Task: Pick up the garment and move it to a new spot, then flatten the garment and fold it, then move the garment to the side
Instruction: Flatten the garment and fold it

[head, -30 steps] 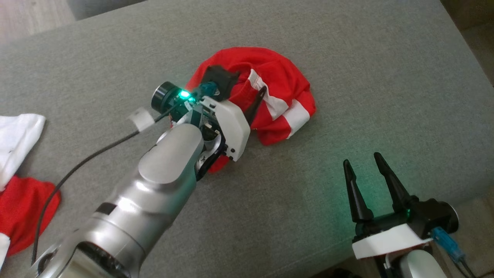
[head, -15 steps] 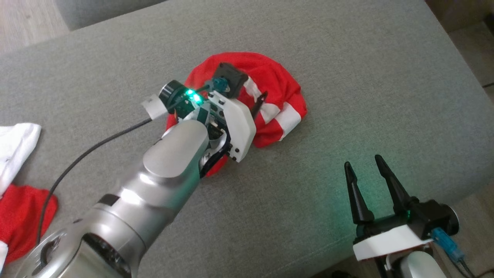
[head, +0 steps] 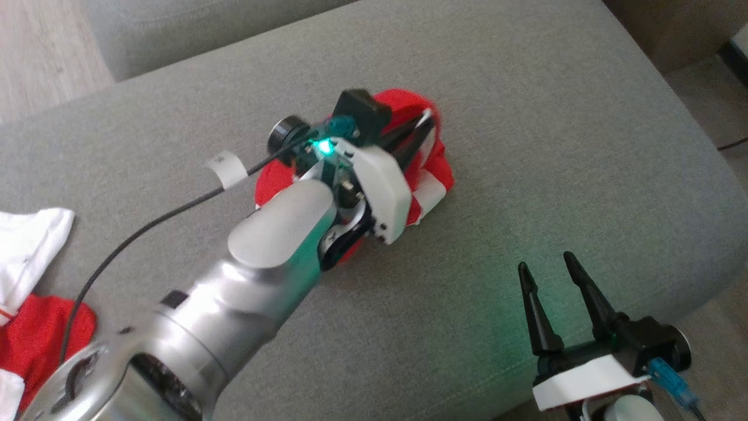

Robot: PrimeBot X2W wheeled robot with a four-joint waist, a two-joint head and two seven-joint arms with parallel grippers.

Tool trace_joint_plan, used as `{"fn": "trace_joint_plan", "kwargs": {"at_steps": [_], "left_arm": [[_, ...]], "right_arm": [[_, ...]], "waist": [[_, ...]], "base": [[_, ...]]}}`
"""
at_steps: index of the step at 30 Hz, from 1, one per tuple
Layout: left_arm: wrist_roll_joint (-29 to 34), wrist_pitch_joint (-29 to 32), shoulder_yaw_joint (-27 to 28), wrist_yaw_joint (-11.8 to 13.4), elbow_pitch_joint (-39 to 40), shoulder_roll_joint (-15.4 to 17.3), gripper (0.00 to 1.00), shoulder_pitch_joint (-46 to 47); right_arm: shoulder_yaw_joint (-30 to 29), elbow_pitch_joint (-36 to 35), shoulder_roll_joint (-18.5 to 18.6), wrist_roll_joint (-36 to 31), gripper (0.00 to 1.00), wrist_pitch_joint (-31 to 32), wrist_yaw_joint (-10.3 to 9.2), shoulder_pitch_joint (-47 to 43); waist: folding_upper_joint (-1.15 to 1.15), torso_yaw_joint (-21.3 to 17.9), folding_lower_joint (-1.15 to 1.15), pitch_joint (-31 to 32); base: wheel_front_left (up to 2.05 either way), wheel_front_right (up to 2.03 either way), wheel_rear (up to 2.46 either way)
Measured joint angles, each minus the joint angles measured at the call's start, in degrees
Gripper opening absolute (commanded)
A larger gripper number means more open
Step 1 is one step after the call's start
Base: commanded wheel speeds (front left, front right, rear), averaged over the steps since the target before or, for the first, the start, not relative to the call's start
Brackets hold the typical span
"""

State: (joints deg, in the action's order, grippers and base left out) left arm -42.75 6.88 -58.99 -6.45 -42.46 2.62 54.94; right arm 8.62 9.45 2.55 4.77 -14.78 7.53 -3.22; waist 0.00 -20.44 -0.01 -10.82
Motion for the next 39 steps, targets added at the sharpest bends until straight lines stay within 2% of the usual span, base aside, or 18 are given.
{"fn": "trace_joint_plan", "kwargs": {"at_steps": [6,10,13,16,19,23,26,29,35,39], "left_arm": [[-3.02,-3.87,-0.59,-0.64,5.58,-0.07,0.00,7.03],[-5.71,-4.98,0.25,-0.68,7.55,-0.58,0.00,14.22],[-6.82,-6.09,1.74,-0.66,7.35,-0.25,0.00,14.53],[-8.87,-7.58,2.32,-0.65,7.43,0.67,0.00,10.65],[-10.44,-9.51,2.48,-0.52,7.45,3.11,0.00,2.27],[-11.48,-14.16,2.89,2.96,6.67,8.16,0.00,-10.07],[-12.13,-17.56,3.96,3.92,6.75,11.46,0.00,-15.57],[-12.15,-19.48,5.24,4.19,8.00,13.44,0.00,-18.28],[-9.77,-21.16,8.88,5.66,13.08,16.95,0.00,-21.92],[-8.24,-21.16,9.44,6.30,14.16,17.36,0.00,-23.98]], "right_arm": [[0.00,-0.16,0.00,0.02,1.00,0.00,0.00,-0.42],[-0.51,-0.36,0.00,0.01,1.00,0.00,0.00,-3.04],[-0.63,-0.40,0.00,0.01,1.00,0.00,0.00,-3.73],[-1.45,-0.88,0.00,0.01,1.00,0.00,0.00,-3.79],[-2.27,-1.51,0.00,0.02,1.00,0.00,0.00,-3.99],[-3.37,-1.56,-0.01,0.13,1.00,0.00,0.00,-4.36],[-4.43,-1.46,-0.01,0.27,1.00,0.00,0.00,-4.31],[-5.06,-0.76,-0.01,0.26,1.00,0.00,0.00,-3.98],[-6.02,6.91,0.01,2.67,1.00,0.00,0.00,1.30],[-5.23,13.78,0.01,5.87,1.00,0.00,0.00,4.86]], "waist": [[0.00,-0.12,0.00,2.66],[0.00,1.44,0.00,4.31],[0.00,2.93,-0.01,5.66],[0.00,5.04,0.00,6.41],[0.00,7.54,0.00,6.58],[0.00,10.77,0.01,6.23],[0.00,12.83,0.01,5.79],[0.00,14.66,0.01,5.50],[0.00,17.69,0.01,4.73],[0.00,18.65,0.01,4.34]], "base": [[0.00,0.00,0.00],[0.00,0.00,0.00],[0.00,0.00,0.00],[0.00,0.00,0.00],[0.00,0.00,0.00],[0.00,0.00,0.00],[0.00,0.00,0.00],[0.00,0.00,0.00],[0.00,0.00,0.00],[0.00,0.00,0.00]]}}
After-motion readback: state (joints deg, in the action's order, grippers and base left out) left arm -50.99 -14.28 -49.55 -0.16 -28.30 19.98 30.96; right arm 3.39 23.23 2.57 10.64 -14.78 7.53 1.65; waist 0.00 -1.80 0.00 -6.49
